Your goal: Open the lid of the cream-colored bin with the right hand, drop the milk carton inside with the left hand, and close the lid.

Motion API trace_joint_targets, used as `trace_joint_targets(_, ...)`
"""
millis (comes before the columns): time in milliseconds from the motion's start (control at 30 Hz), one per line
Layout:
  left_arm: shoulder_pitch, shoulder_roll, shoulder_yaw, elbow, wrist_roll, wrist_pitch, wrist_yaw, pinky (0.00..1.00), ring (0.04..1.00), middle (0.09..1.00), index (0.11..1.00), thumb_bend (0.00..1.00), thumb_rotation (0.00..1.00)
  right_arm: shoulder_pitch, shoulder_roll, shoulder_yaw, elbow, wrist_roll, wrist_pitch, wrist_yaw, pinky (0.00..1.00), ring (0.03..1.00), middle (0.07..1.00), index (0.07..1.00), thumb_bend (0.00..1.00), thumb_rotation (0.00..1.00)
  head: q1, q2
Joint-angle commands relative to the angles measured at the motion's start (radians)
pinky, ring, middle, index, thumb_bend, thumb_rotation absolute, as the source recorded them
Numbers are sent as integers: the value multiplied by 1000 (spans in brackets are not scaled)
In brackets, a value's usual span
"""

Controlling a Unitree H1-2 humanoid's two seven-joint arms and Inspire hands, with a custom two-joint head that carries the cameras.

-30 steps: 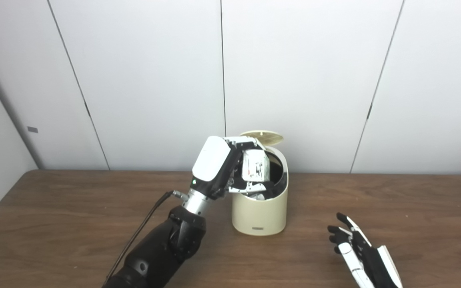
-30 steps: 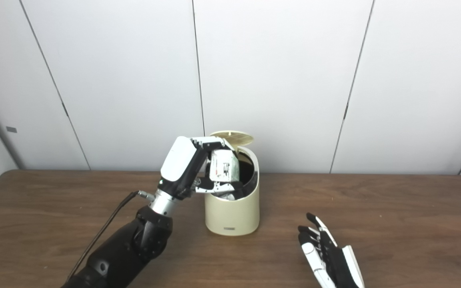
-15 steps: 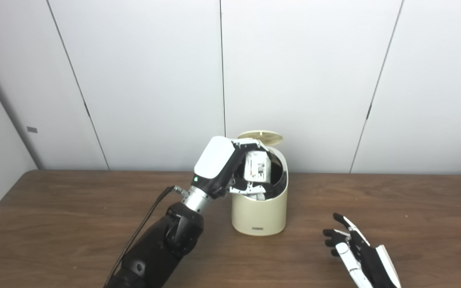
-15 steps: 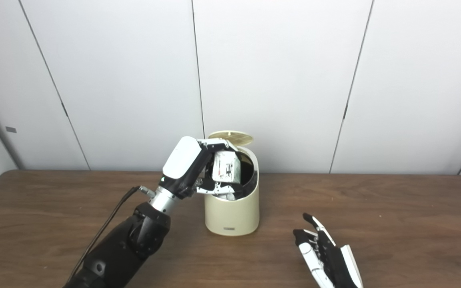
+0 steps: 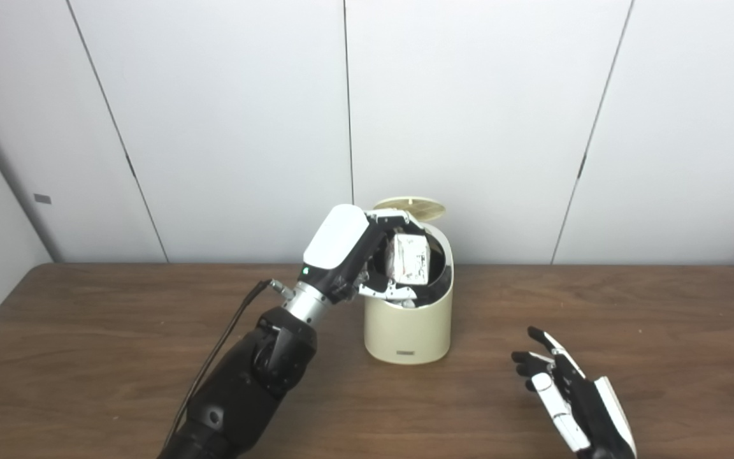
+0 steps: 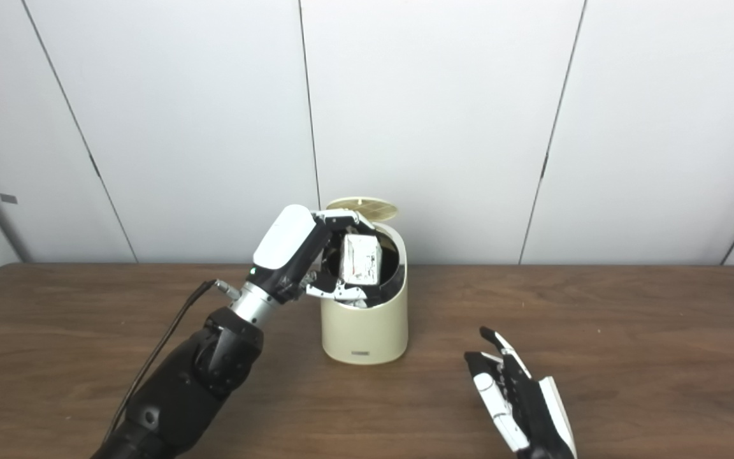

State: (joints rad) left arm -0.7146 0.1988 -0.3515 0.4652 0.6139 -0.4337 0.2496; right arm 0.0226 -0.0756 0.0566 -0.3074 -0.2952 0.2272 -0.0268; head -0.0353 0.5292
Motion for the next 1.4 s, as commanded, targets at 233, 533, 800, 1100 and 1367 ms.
trace_joint_targets(233,-24,-7,21,-31,23,5,-14,463,518,624,618,1000,142,-24,0,-1,-41,-1,-30,-2,692,749,764,889,438,929,0,2)
trace_joint_targets(533,-22,-3,17,-27,40,-11,-13,665,705,703,654,1000,155,-23,-1,-4,-39,1,-25,-2,723,756,766,890,429,924,4,4)
trace_joint_targets(800,-22,3,6,-24,56,-35,15,674,719,713,663,1000,146,-21,-8,-7,-30,-3,-49,-9,716,764,779,887,434,929,6,7)
trace_joint_targets(1100,-20,10,-10,-28,58,-35,44,607,652,658,631,1000,127,-20,-9,-11,-30,4,-48,-9,702,762,781,893,440,923,6,11)
trace_joint_targets(1367,-31,34,-100,-20,7,-36,194,377,444,506,487,491,0,-22,-12,-16,-27,10,-50,-9,706,765,785,895,439,927,7,13)
